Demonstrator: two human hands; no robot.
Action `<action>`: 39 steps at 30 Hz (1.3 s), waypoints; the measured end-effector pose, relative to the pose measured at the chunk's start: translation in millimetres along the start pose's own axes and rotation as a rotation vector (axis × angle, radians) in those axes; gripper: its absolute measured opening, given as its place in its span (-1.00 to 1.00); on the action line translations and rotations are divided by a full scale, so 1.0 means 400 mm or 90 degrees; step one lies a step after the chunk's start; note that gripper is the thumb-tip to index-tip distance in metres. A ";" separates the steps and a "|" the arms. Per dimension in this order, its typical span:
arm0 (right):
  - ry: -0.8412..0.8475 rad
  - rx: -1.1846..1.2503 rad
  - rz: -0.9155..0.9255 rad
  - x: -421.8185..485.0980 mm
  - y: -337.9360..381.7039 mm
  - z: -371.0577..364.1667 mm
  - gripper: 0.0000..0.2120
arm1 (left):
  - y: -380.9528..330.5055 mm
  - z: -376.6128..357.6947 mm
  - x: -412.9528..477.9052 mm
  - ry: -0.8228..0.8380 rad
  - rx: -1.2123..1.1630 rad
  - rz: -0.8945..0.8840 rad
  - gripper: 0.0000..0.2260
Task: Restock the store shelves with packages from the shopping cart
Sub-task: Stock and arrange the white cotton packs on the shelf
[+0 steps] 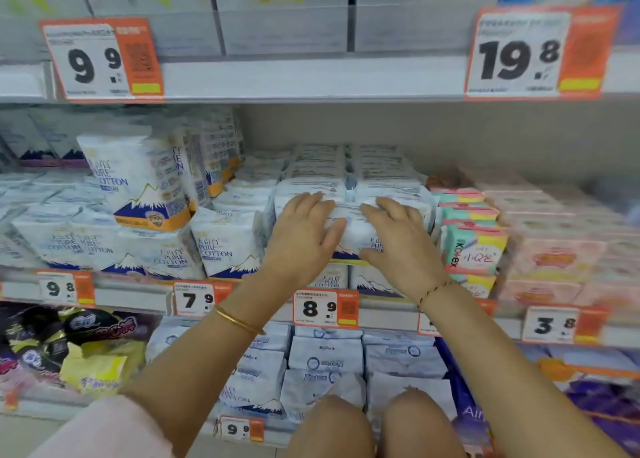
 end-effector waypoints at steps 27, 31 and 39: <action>0.073 -0.107 -0.179 0.332 -0.109 -0.036 -0.53 | 0.072 -0.104 0.313 0.224 0.142 0.116 -0.64; 0.093 -0.090 -0.208 0.400 -0.140 -0.034 -0.48 | 0.096 -0.111 0.351 0.254 0.135 0.157 -0.53; 0.099 -0.104 -0.185 0.406 -0.118 -0.049 -0.53 | 0.106 -0.102 0.350 0.246 0.088 0.171 -0.56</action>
Point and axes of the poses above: each hand's wrist, its own x-axis towards the middle knuckle, its own z-axis out of the back of the hand, y = z × x, the point moved 6 cm from there along x, towards the middle knuckle
